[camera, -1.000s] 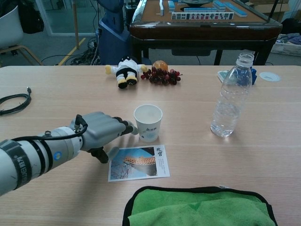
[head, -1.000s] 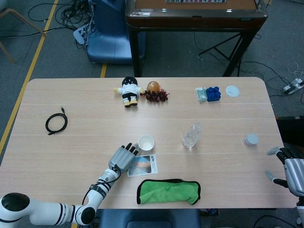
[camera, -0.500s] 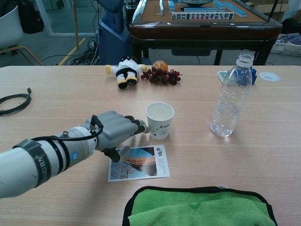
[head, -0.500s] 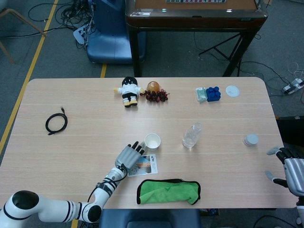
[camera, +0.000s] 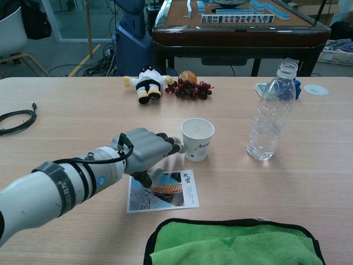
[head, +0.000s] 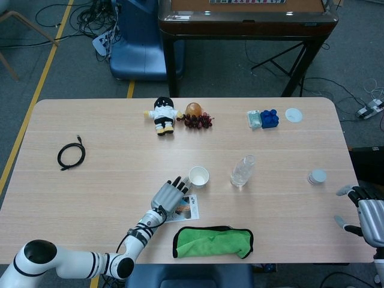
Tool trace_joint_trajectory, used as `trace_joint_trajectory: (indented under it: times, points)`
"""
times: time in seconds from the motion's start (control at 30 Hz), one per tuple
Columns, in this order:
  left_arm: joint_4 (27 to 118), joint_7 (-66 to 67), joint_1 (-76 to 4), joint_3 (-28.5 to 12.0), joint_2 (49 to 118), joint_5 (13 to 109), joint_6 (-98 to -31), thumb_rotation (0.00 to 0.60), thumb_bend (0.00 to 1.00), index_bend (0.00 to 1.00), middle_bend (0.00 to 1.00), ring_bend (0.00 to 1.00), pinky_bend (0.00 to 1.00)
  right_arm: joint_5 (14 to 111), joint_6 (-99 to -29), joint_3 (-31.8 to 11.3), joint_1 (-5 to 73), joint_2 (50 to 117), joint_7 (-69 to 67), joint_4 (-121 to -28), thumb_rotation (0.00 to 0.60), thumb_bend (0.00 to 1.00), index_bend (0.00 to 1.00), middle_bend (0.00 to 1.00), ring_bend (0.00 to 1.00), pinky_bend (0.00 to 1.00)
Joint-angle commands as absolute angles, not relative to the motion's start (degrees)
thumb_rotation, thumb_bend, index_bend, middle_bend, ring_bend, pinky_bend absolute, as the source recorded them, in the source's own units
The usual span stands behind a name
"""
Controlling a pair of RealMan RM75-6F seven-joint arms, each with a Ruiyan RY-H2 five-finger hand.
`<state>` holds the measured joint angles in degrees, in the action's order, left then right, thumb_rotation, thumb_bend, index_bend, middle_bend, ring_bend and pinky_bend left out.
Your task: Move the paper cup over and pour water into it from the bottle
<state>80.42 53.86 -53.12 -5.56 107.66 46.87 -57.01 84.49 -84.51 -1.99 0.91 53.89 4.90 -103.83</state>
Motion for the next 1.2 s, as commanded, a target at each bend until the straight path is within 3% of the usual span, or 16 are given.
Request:
trace_joint_trajectory:
  times: [0.03,0.33,0.77,1.07,1.2]
  points:
    - [80.78,53.95,-53.05,-5.43,107.43,46.95,-57.38,0.6,0.56,0.07,0.03,0.05,0.28,84.4,-84.46,-2.05,0.96,53.96,4.91,-103.77,0.6,0.15,0.4,0.32,0.29,0.38]
    - [87.37,55.16,-50.07,-3.48,100.59,46.38,-62.36,0.6,0.56,0.07,0.03,0.05,0.28,84.1,-83.81,-1.97,1.24,54.37,5.67,-103.61,0.6,0.15,0.4,0.32,0.29,0.38]
    - [103.97,51.63,-39.93,3.06,82.48,52.43,-75.78,0.6,0.55,0.07,0.03,0.05,0.28,84.11,-85.27,-3.02,1.51,57.46,6.78,-100.99,0.6,0.15,0.4,0.32,0.29,0.38]
    - [104.5,44.65,-29.22,9.28,73.32,60.2,-85.62,0.6,0.45,0.07,0.03,0.05,0.28,83.8,-85.35,-4.13,2.49,62.21,6.23,-96.6,0.6,0.15,0.4,0.31,0.27,0.38]
    - [103.96,39.58,-25.06,10.72,70.35,62.99,-87.94,0.6,0.43,0.07,0.03,0.05,0.28,82.57,-84.74,-4.9,3.1,64.89,5.27,-94.93,0.6,0.14,0.39,0.29,0.24,0.32]
